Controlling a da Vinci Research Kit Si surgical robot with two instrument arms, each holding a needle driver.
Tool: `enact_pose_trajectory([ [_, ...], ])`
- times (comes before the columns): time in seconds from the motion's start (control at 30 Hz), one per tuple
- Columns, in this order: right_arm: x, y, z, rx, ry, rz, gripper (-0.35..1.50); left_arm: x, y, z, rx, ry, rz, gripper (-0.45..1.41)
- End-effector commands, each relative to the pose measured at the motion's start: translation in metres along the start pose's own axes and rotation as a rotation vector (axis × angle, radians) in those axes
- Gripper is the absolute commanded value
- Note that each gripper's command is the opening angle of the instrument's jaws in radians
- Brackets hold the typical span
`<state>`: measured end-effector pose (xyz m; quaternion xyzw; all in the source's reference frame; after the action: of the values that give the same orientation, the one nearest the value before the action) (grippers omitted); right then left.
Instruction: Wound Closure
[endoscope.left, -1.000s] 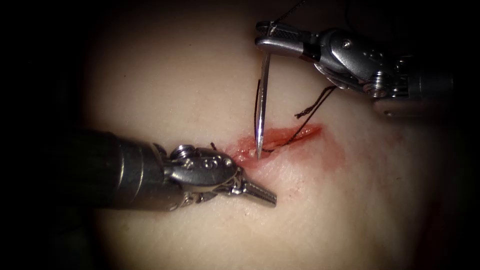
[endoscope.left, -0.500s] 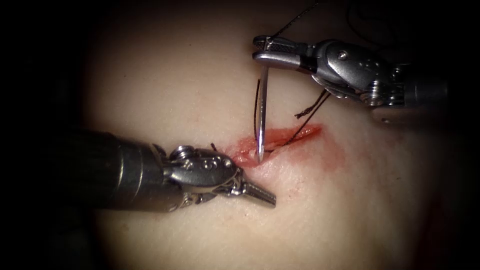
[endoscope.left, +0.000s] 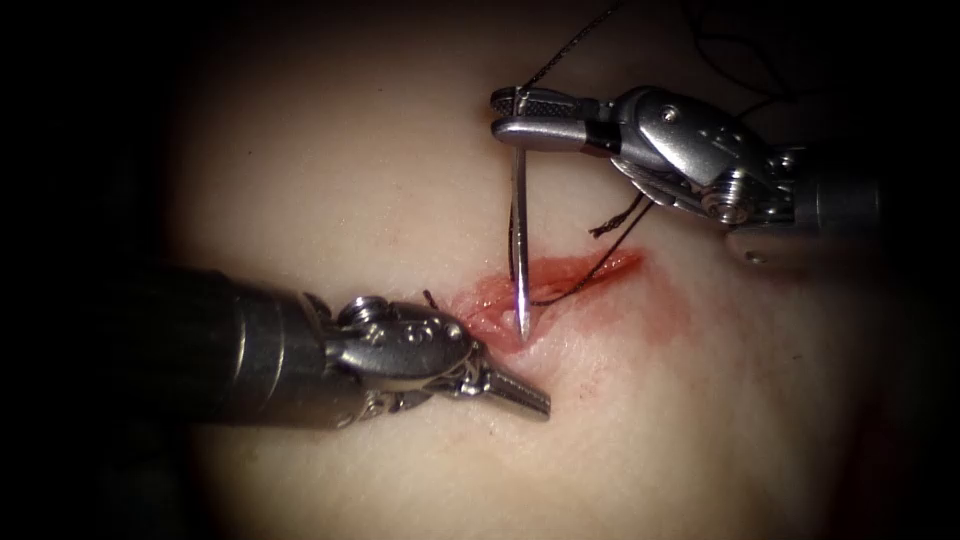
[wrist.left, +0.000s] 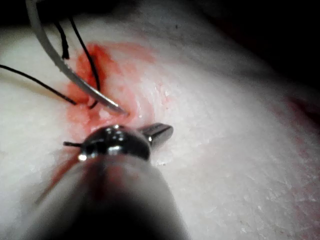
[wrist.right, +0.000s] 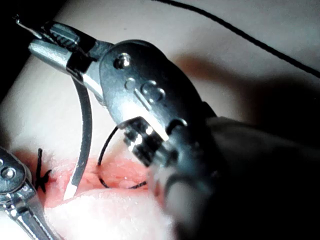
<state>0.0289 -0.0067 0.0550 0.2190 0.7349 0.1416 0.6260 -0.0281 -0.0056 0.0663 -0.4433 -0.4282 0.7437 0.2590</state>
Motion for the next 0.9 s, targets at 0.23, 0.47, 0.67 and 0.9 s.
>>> enact_pose_trajectory([
  [0.23,-0.0026,0.0,0.0008,0.003,-0.065,0.093,-0.35,-0.0002,-0.0004,0.0004,-0.006,-0.005,0.002,-0.45],
  [0.47,-0.0034,0.0006,0.0005,-0.025,-0.08,0.173,-0.35,-0.0002,-0.0007,0.0002,-0.004,-0.011,-0.003,-0.45],
  [0.67,-0.0034,0.0011,0.0002,-0.054,-0.076,0.267,-0.35,-0.0002,-0.0007,0.0002,-0.008,-0.015,-0.008,-0.45],
  [0.9,-0.0034,0.0007,0.0003,-0.065,-0.072,0.325,-0.35,-0.0003,-0.0008,0.0002,-0.006,-0.018,-0.014,-0.42],
])
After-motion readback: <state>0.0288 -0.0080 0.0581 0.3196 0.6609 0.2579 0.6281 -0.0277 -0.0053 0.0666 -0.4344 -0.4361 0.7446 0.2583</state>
